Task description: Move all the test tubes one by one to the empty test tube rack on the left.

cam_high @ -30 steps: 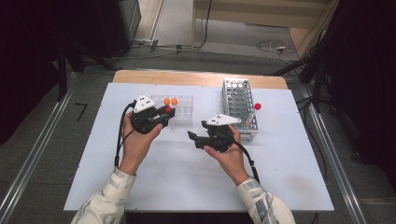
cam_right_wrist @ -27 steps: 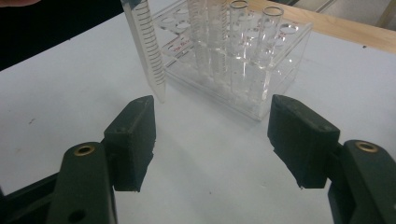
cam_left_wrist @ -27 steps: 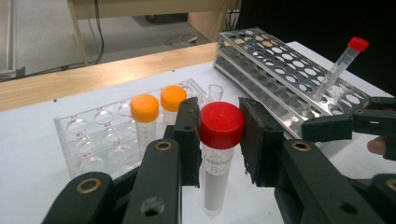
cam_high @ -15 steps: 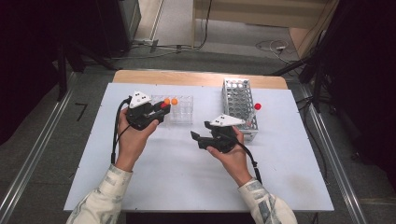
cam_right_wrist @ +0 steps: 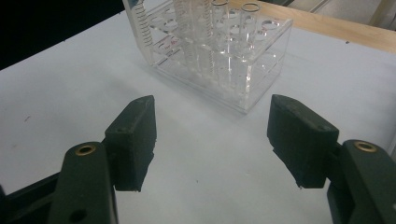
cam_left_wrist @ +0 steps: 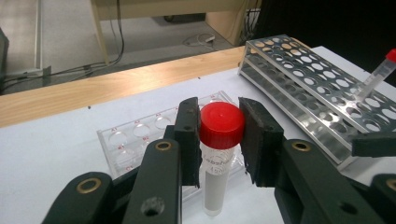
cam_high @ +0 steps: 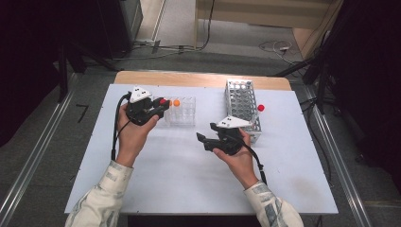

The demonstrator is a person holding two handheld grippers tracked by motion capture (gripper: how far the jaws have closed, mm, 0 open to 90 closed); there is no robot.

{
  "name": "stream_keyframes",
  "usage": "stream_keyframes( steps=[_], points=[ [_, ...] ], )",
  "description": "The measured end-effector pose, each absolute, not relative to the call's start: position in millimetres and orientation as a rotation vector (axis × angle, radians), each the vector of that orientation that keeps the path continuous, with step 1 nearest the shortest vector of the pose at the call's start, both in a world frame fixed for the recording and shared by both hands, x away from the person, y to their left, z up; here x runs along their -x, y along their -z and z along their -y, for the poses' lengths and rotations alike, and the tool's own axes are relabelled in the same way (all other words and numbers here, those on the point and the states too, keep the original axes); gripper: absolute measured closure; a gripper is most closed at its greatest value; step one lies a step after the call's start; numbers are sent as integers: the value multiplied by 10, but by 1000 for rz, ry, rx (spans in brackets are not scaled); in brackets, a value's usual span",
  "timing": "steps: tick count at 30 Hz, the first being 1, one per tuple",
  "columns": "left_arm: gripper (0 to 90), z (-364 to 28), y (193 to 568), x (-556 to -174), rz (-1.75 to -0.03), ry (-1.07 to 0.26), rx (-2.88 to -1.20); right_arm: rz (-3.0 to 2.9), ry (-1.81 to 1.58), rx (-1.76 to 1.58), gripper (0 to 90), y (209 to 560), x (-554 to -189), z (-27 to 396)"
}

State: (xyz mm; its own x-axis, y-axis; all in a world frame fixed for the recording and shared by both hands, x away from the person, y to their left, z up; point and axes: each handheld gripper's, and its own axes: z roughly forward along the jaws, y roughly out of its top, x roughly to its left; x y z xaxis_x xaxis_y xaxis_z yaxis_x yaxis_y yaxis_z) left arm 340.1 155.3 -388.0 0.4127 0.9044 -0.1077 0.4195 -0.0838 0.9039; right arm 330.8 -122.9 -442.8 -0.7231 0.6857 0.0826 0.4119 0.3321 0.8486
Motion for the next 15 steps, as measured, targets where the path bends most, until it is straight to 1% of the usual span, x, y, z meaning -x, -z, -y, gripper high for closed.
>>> stream_keyframes(
  steps=[15],
  points=[
    [704, -1664, 3793, -3504, -1202, -641, -1662, -2303, -1341, -991, 313, 4421, -3314, 1262]
  ],
)
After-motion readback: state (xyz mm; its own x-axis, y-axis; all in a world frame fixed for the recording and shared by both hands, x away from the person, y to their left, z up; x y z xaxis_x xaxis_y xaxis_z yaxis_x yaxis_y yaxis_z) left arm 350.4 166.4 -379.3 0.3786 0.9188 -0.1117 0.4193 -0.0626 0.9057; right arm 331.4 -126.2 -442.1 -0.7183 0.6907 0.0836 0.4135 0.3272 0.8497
